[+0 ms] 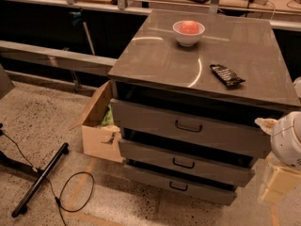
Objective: Open middle drawer
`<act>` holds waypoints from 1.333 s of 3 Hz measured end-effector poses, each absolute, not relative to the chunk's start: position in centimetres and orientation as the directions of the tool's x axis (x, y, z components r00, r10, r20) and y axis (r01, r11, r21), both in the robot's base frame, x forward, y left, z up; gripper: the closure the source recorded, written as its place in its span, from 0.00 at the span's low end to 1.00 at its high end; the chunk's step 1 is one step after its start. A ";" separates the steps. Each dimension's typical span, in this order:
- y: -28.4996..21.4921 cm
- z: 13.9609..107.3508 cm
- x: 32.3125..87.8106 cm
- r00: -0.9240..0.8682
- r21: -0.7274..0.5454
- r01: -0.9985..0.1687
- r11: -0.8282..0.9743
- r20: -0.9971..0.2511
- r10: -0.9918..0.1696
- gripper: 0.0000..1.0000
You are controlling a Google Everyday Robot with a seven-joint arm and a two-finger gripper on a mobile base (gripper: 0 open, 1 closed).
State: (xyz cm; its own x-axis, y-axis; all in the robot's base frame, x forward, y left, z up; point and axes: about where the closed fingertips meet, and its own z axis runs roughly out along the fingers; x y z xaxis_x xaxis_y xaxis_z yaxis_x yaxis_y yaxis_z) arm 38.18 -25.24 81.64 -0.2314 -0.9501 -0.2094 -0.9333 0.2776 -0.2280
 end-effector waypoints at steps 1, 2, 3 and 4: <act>-25.3 80.2 38.3 -0.251 -0.254 -0.919 0.301 -0.210 -0.945 0.00; -25.5 75.0 38.6 -0.262 -0.300 -0.904 0.303 -0.172 -0.950 0.00; -25.6 70.7 37.5 -0.275 -0.307 -0.899 0.311 -0.156 -0.949 0.00; -25.3 66.4 36.3 -0.271 -0.298 -0.903 0.311 -0.166 -0.948 0.00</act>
Offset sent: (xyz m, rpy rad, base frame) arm 0.0120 -0.0100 -0.1293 -0.1274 -0.1204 -0.0637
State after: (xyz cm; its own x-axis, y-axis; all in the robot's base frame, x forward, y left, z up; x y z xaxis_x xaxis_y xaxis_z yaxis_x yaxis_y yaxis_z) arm 36.33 -25.34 66.43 -0.2714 -0.9481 -0.1660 -0.9027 0.3105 -0.2979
